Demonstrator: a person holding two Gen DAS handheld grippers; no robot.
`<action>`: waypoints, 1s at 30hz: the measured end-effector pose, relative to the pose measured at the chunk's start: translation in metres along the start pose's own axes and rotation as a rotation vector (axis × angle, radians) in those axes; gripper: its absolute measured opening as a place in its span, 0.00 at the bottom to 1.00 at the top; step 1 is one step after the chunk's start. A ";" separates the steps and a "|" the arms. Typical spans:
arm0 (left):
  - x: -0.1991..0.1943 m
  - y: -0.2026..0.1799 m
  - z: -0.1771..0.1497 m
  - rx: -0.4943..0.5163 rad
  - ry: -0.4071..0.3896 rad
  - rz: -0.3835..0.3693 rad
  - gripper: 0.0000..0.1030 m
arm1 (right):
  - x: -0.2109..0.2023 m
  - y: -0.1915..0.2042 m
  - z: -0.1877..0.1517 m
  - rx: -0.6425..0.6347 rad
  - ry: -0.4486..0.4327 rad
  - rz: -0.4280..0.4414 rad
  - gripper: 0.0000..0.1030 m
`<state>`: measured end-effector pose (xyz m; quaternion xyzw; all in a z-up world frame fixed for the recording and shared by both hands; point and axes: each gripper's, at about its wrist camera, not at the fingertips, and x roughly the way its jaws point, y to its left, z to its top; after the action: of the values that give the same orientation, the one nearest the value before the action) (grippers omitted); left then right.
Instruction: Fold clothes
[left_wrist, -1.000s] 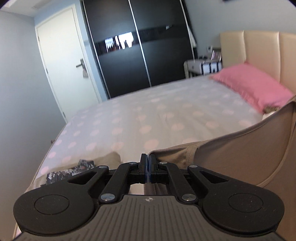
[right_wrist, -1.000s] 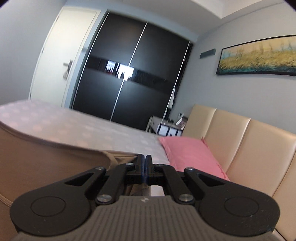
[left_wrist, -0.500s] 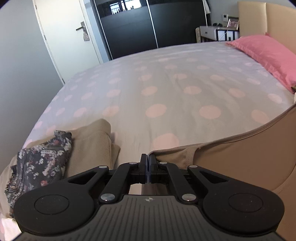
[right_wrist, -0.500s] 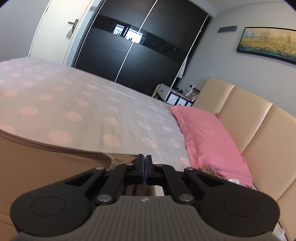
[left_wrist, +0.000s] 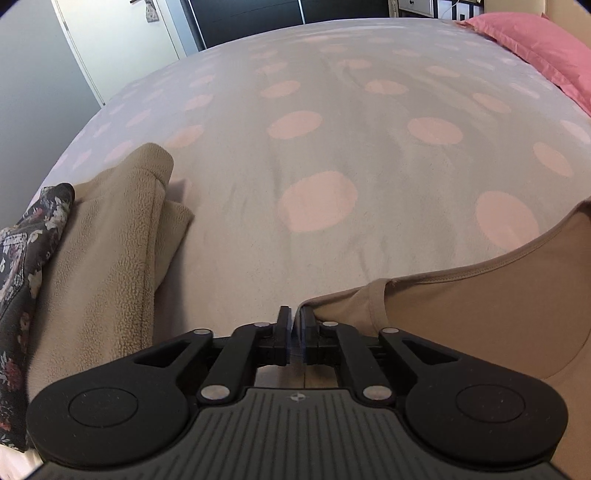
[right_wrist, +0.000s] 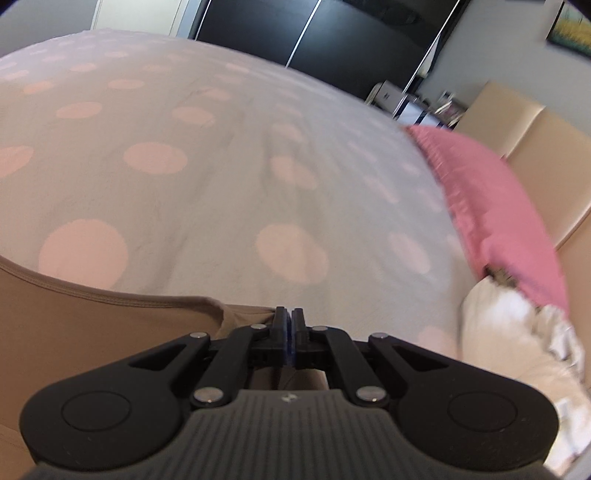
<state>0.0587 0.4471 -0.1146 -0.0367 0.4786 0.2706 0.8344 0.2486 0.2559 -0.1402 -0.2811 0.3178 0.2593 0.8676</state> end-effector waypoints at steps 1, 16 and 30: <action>0.000 0.001 0.000 -0.003 0.011 -0.009 0.09 | 0.002 -0.002 -0.001 0.004 0.018 0.010 0.04; -0.111 0.051 -0.045 -0.063 -0.037 -0.075 0.42 | -0.095 -0.121 -0.064 0.240 0.093 0.196 0.36; -0.158 0.055 -0.161 -0.054 0.168 -0.111 0.42 | -0.162 -0.146 -0.180 0.236 0.281 0.192 0.35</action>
<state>-0.1559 0.3769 -0.0614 -0.1083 0.5369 0.2326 0.8037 0.1598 -0.0091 -0.0947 -0.1795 0.4893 0.2602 0.8128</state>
